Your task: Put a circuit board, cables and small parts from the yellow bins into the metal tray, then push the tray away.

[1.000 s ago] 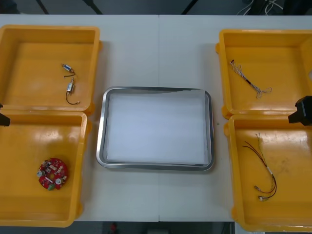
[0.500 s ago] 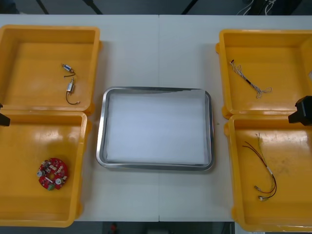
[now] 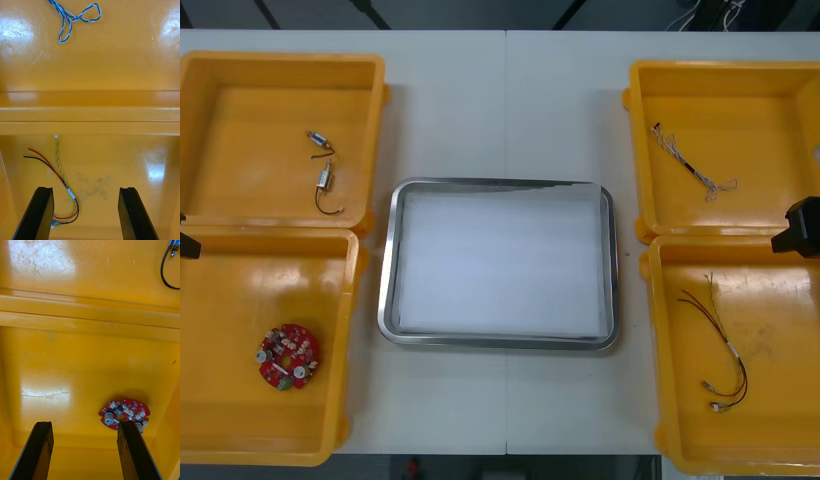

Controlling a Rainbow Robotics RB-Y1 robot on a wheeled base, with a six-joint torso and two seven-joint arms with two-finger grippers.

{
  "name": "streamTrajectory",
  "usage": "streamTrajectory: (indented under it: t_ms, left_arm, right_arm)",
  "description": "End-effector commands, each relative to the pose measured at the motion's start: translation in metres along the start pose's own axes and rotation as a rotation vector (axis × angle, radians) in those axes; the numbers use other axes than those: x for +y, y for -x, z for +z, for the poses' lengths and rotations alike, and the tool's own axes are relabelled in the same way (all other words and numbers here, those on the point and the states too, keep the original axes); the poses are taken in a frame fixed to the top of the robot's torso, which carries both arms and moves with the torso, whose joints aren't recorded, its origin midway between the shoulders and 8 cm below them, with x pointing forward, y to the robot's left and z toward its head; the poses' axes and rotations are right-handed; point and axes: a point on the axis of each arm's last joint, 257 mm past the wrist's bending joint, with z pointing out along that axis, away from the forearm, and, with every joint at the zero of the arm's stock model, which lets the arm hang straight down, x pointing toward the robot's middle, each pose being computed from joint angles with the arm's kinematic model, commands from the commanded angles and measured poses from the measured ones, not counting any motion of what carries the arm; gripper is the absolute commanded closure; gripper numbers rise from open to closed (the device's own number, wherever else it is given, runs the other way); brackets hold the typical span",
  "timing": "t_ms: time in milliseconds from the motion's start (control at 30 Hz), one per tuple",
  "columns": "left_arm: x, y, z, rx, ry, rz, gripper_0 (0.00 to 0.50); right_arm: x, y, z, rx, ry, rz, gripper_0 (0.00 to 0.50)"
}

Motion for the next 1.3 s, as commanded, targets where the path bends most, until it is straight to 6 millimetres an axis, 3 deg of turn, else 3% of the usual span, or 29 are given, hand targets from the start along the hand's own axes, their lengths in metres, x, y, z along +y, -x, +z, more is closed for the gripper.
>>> streamTrajectory:
  t_ms: [33, 1300]
  left_arm:
    - [0.0130, 0.0086, -0.0133, -0.028, 0.050, 0.066, 0.000]
    - [0.0130, 0.0086, -0.0133, -0.028, 0.050, 0.066, 0.000]
  right_arm:
    - [0.0025, -0.0029, 0.0025, 0.001, 0.000, -0.022, 0.000]
    - [0.0025, -0.0029, 0.0025, 0.001, 0.000, -0.022, 0.000]
